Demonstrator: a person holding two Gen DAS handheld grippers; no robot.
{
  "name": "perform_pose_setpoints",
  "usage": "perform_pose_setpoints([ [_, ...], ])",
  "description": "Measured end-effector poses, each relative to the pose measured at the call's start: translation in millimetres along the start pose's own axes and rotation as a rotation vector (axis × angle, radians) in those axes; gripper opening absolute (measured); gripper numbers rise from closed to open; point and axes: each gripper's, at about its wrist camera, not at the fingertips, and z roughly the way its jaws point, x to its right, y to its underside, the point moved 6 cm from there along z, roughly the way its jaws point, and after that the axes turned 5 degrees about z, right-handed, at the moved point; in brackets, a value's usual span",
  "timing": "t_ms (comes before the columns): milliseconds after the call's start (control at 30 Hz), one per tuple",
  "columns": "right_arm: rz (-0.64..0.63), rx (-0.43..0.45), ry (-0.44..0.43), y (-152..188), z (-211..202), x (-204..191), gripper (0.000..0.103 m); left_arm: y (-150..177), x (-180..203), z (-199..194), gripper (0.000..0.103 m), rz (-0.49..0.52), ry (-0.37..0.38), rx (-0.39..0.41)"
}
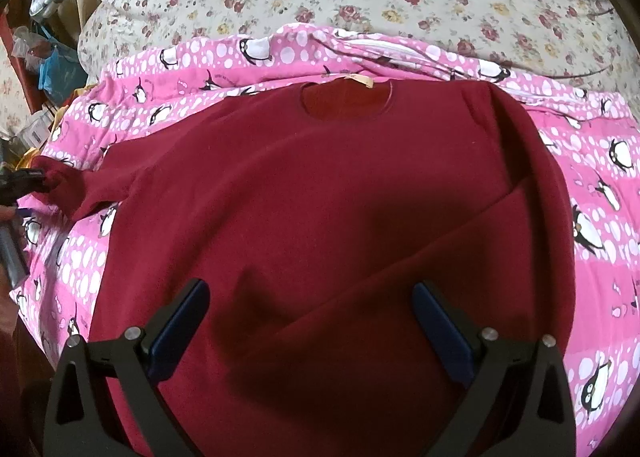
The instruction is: Fold small clothes
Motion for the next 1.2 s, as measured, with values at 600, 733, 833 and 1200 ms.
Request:
perform_pose_setpoints([
  [600, 0.077, 0.062, -0.041, -15.7, -34.6, 23.8, 0.103, 81.3, 173.5, -201.3, 0.000, 0.354, 0.651, 0.197],
  [733, 0.109, 0.090, -0.033, -23.2, -48.4, 41.4, 0.103, 110.8, 218.5, -229.3, 0.000, 0.425, 0.733, 0.163],
  [833, 0.130, 0.101, -0.020, -24.6, -55.6, 57.3, 0.103, 132.2, 242.7, -241.9, 0.000, 0.463, 0.770, 0.143],
  [1200, 0.179, 0.098, -0.021, -21.6, -59.7, 85.6, 0.103, 196.1, 293.1, -241.4, 0.000, 0.570, 0.791, 0.061],
])
